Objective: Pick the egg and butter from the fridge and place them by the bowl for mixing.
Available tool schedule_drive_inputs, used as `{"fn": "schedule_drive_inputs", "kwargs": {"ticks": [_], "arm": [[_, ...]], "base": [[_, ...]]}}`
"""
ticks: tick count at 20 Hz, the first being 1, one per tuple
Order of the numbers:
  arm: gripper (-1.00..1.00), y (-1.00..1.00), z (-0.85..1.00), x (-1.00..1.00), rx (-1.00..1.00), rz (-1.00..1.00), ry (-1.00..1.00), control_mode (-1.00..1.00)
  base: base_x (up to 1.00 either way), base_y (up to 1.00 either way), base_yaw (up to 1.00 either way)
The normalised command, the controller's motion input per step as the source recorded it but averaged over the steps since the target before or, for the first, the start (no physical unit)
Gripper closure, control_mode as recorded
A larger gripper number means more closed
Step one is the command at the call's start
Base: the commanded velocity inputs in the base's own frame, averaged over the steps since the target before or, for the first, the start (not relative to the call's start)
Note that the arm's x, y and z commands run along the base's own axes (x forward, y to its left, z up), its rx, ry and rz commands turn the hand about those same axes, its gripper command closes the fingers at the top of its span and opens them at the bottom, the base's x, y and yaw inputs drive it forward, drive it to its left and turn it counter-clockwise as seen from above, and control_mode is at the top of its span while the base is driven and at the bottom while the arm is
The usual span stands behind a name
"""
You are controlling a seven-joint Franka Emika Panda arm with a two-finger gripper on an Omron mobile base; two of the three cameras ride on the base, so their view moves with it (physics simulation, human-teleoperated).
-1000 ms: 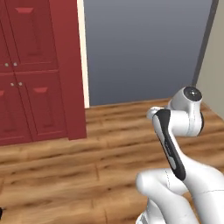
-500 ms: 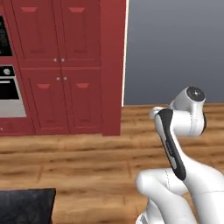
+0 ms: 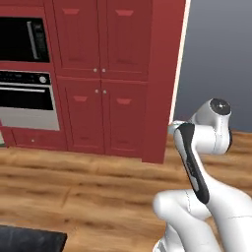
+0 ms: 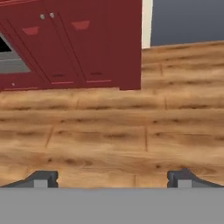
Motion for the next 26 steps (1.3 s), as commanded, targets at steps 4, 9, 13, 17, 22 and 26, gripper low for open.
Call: {"fn": "schedule_drive_inputs", "kwargs": {"ticks": [4,9,13,17,22,26], "arm": [[-1.0,0.0,0.0,0.0,0.0,0.0,0.0,1.0],[-1.0,0.0,0.0,0.0,0.0,0.0,0.0,1.0],[-1.0,0.0,0.0,0.0,0.0,0.0,0.0,1.0],[-1.0,0.0,0.0,0.0,0.0,0.0,0.0,1.0],[-1.0,0.0,0.0,0.0,0.0,0.0,0.0,1.0],[-1.0,0.0,0.0,0.0,0.0,0.0,0.0,1.0]], "base": [[0.68,0.0,0.49],[0.54,0.0,0.63],[0.49,0.0,0.69],[0.55,0.0,0.65],[0.69,0.0,0.53],[0.78,-0.05,0.39]]}}
